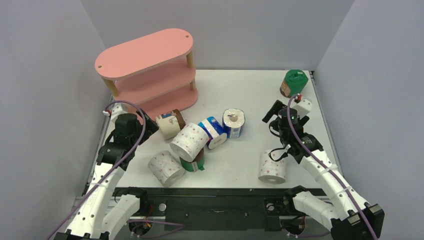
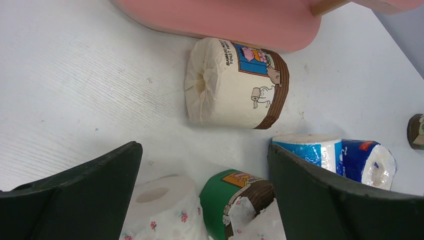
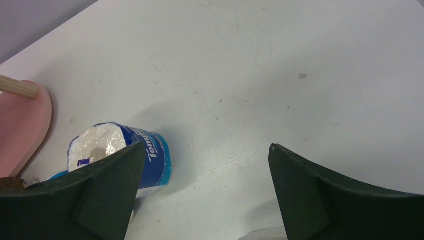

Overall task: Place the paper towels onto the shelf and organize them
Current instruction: Adjust the paper towel at the center of the board.

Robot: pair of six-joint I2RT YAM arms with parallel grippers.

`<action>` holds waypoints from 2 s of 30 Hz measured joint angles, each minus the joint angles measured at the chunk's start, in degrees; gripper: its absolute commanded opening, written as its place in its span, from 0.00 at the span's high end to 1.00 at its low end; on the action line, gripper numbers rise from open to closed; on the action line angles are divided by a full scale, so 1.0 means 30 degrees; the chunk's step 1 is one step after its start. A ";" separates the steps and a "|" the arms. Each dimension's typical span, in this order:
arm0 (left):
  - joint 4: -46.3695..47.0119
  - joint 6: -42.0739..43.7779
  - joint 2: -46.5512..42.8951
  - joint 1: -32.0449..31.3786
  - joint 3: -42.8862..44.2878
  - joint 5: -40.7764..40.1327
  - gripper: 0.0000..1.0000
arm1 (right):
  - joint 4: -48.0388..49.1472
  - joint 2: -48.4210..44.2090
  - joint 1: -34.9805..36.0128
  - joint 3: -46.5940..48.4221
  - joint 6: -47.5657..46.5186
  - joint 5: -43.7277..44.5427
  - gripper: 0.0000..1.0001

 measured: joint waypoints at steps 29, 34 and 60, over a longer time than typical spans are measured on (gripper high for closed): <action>0.1639 0.0583 -0.2506 0.0328 0.0015 0.6965 0.04 | 0.5435 -0.0262 0.1413 -0.1552 -0.0146 -1.0987 0.08; 0.0991 -0.0357 -0.3147 0.0306 0.0561 0.8007 0.04 | 0.6856 0.2091 0.3912 -0.0743 -0.0131 -1.1832 0.08; 0.0226 -0.4801 -0.7104 -0.1457 -0.3096 1.2568 0.04 | 1.2415 0.8000 0.5646 0.1260 0.1982 -1.5635 0.14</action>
